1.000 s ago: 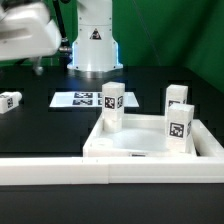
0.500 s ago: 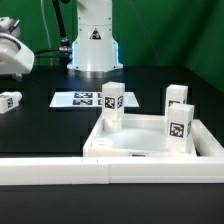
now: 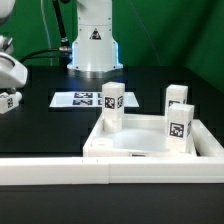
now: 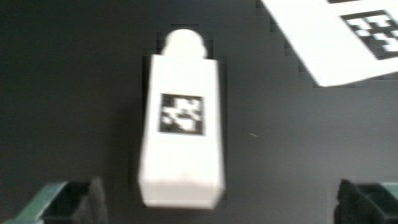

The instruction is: Assemble square table

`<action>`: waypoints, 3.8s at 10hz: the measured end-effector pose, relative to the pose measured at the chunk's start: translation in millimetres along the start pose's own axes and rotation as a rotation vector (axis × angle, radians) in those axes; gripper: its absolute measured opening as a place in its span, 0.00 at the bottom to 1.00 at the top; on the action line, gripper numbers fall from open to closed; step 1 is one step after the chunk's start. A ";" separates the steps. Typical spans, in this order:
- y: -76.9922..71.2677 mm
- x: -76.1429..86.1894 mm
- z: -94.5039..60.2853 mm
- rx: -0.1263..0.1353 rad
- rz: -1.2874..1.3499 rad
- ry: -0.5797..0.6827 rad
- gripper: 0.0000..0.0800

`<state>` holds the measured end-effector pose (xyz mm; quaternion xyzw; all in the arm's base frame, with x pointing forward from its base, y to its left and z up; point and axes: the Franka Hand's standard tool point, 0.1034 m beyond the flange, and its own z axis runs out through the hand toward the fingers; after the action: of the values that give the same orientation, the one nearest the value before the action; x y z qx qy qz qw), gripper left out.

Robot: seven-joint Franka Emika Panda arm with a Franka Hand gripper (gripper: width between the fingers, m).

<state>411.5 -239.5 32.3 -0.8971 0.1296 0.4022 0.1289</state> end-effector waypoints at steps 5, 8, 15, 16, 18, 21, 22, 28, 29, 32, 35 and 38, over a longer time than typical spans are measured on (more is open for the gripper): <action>4.7 1.6 11.7 0.000 0.038 0.003 0.81; -2.5 3.3 30.9 0.000 0.075 -0.031 0.81; -4.2 3.4 32.4 -0.001 0.074 -0.035 0.36; -4.2 3.4 32.4 -0.001 0.074 -0.035 0.36; -4.2 3.4 32.4 0.000 0.074 -0.035 0.36; -29.8 -2.3 6.4 -0.005 0.066 -0.063 0.36; -55.0 -1.8 -16.1 -0.023 0.048 -0.049 0.36; -110.2 -9.0 -50.6 -0.089 0.077 0.064 0.36; -125.1 -7.4 -63.1 -0.116 0.075 0.154 0.36; -193.4 -11.3 -106.0 -0.149 0.082 0.359 0.36; -198.3 -3.1 -114.0 -0.146 0.046 0.568 0.36; -214.7 10.2 -120.1 -0.153 0.021 0.781 0.36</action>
Offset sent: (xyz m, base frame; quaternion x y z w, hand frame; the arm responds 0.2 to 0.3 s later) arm 0.0000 0.0000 0.0000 0.0000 0.0000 0.0000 1.0000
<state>572.9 -80.7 129.1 -0.9882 0.1477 0.0403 -0.0015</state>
